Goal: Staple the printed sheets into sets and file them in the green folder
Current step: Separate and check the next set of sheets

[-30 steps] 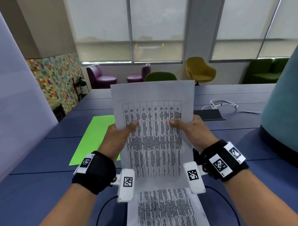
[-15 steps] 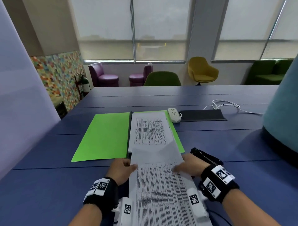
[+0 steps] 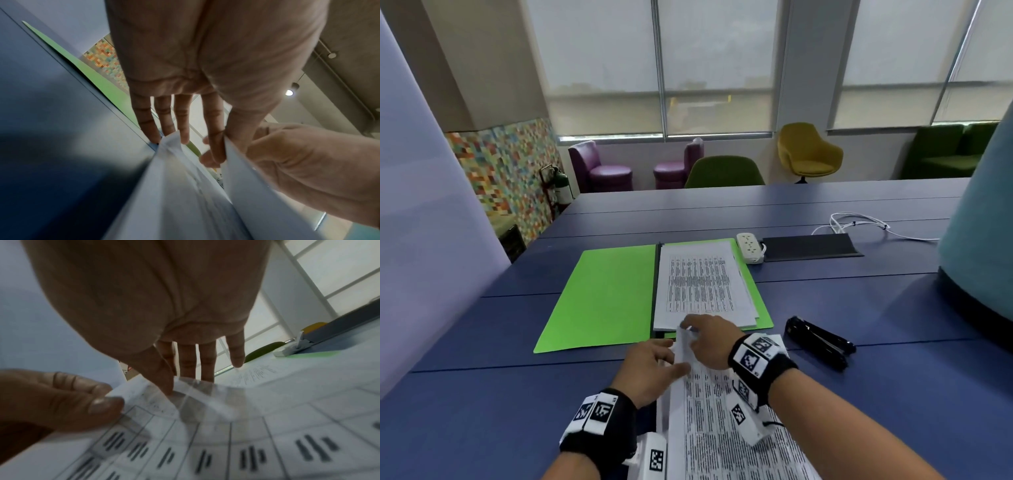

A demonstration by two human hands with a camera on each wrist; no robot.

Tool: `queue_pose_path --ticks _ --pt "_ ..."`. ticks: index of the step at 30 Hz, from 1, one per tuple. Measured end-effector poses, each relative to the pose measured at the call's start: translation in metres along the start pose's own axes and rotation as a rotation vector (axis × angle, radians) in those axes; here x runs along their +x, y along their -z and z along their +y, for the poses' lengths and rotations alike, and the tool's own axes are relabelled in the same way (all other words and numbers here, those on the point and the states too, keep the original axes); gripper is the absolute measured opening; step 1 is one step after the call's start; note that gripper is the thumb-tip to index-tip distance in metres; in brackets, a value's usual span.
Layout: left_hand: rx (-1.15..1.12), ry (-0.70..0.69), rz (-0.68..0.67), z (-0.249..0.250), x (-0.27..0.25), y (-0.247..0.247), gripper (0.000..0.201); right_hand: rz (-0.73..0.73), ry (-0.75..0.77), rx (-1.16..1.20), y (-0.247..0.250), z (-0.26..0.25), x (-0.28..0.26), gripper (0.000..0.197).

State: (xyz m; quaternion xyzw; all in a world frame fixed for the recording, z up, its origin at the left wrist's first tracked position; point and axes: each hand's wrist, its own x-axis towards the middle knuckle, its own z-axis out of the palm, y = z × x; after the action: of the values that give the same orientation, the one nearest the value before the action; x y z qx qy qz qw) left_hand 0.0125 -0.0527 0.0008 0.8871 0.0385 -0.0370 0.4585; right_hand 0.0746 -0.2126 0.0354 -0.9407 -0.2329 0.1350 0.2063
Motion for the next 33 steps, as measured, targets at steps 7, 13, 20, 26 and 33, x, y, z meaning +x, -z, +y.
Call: queue_pose_path --ticks 7,13,20,26,33 --pt "-0.148 0.143 0.226 -0.016 0.014 0.002 0.023 -0.003 0.005 0.049 -0.004 0.012 -0.004 0.018" --pt "-0.008 0.121 0.258 -0.016 0.017 0.000 0.013 0.000 0.014 0.035 -0.011 0.008 -0.003 0.015" --pt "-0.044 0.080 0.280 -0.005 0.011 0.000 0.020 0.011 0.024 0.039 -0.015 0.006 -0.004 0.013" --pt "-0.091 0.080 0.317 -0.003 0.005 0.000 0.033 0.014 0.025 0.015 -0.016 0.009 -0.004 0.012" --pt "-0.037 0.040 0.221 0.003 0.003 0.003 0.027 0.036 0.039 -0.002 -0.018 0.009 -0.003 0.016"
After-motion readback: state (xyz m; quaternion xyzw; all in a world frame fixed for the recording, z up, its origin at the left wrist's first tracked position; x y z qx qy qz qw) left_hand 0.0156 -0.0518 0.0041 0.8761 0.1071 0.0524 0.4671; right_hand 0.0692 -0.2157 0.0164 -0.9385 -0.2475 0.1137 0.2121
